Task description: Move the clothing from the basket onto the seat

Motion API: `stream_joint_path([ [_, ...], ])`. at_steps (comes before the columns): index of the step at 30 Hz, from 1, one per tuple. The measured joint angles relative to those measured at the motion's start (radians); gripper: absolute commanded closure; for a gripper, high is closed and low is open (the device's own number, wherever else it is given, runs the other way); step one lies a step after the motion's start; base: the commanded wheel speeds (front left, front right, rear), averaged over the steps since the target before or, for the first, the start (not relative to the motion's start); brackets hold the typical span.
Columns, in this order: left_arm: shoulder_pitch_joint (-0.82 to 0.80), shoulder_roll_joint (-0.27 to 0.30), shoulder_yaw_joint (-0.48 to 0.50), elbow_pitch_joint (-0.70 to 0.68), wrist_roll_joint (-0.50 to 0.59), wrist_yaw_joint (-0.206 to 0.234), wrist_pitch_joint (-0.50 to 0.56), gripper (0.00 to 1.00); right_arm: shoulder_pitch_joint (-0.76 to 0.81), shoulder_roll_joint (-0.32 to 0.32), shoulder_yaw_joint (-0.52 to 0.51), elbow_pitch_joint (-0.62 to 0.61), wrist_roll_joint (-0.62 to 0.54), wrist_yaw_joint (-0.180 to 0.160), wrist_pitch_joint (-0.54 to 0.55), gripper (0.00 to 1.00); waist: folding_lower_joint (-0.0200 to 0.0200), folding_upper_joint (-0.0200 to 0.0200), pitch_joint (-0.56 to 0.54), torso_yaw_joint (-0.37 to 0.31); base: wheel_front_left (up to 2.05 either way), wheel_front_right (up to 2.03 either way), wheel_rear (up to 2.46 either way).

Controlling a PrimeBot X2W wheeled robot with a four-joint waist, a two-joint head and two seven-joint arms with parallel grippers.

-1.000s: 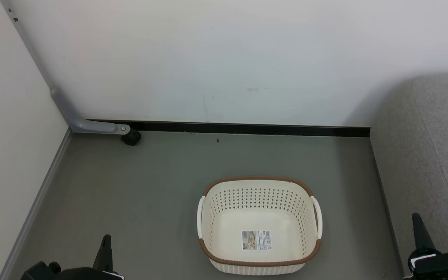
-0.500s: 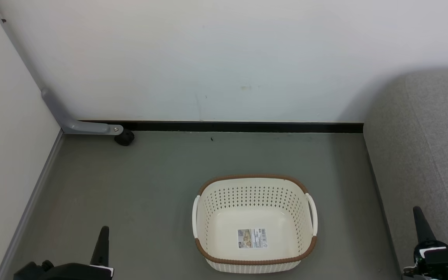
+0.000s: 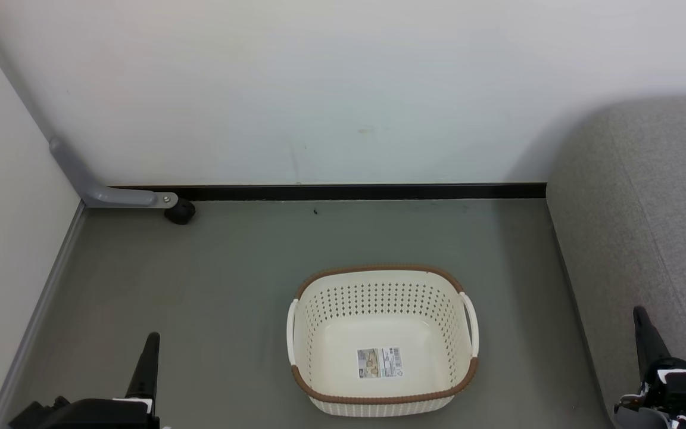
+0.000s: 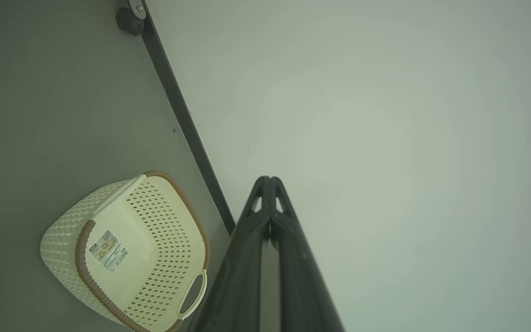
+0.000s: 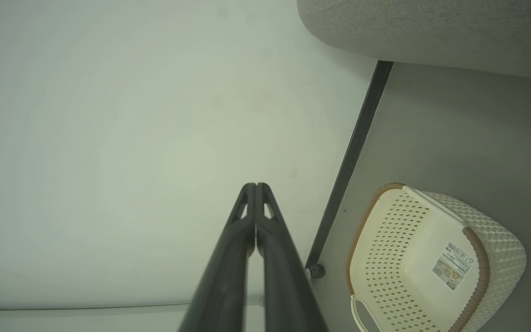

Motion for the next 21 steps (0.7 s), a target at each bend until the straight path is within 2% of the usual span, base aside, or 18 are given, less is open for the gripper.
stream_joint_path([
  [11,-0.012,-0.010,0.037,-0.024,-0.135,-0.030,0.041,1.00,-0.011,0.016,-0.024,-0.019,0.157,0.002,0.039,1.00,0.0000,0.0000,0.006,-0.019,0.00,0.00,0.00],
  [21,-0.013,-0.011,0.038,-0.028,-0.141,-0.033,0.043,1.00,-0.016,0.018,-0.026,-0.021,0.161,0.005,0.043,1.00,0.0000,0.0000,0.006,-0.019,0.00,0.00,0.00],
])
